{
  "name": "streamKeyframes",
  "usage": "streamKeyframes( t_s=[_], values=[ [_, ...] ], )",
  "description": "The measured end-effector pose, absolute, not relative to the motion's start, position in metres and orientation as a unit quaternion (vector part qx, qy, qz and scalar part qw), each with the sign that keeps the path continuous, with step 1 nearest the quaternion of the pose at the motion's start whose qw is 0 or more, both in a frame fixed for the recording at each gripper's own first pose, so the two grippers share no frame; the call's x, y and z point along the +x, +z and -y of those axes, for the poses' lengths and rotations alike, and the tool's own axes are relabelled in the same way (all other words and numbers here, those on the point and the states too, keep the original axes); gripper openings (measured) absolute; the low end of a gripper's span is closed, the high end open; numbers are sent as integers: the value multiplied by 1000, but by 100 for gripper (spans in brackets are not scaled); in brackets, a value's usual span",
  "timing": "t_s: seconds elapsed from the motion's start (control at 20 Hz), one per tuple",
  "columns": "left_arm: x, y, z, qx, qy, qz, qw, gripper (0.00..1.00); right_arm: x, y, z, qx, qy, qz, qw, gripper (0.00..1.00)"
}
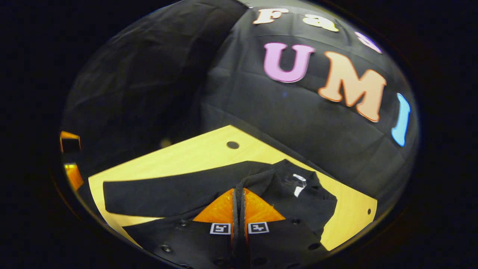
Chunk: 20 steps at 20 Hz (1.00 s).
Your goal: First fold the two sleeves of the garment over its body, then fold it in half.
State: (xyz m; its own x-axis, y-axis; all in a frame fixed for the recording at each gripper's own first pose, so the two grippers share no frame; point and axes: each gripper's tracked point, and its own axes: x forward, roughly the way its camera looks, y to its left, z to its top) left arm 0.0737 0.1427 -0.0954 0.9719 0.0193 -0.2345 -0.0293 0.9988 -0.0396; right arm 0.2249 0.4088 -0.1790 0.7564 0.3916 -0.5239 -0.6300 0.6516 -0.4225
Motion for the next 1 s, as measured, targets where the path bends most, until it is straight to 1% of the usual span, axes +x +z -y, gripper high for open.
streamKeyframes(
  t_s=[0.1, 0.2, 0.55, 0.65, 0.8, 0.9, 0.95, 1.0],
  values=[
    [74, -100, -147, -18, 13, -122, 992, 93, 218, -199, -419, -319, 298, -209, 875, 2],
    [74, -103, -150, -12, 12, -125, 992, 93, 217, -211, -426, -318, 298, -219, 873, 2],
    [72, -111, -151, -19, 7, -136, 990, 93, 258, -220, -449, -246, 259, -240, 902, 2],
    [71, -113, -152, -20, 6, -140, 990, 93, 272, -221, -455, -229, 248, -241, 910, 1],
    [72, -119, -153, -20, 7, -153, 988, 93, 285, -234, -458, -217, 243, -254, 910, 2],
    [72, -125, -155, -22, 10, -160, 987, 93, 286, -246, -461, -223, 255, -266, 902, 3],
    [72, -127, -156, -24, 11, -162, 986, 94, 283, -255, -464, -225, 265, -276, 896, 9],
    [71, -129, -157, -26, 13, -165, 986, 94, 279, -261, -465, -227, 269, -287, 891, 19]
  ],
)
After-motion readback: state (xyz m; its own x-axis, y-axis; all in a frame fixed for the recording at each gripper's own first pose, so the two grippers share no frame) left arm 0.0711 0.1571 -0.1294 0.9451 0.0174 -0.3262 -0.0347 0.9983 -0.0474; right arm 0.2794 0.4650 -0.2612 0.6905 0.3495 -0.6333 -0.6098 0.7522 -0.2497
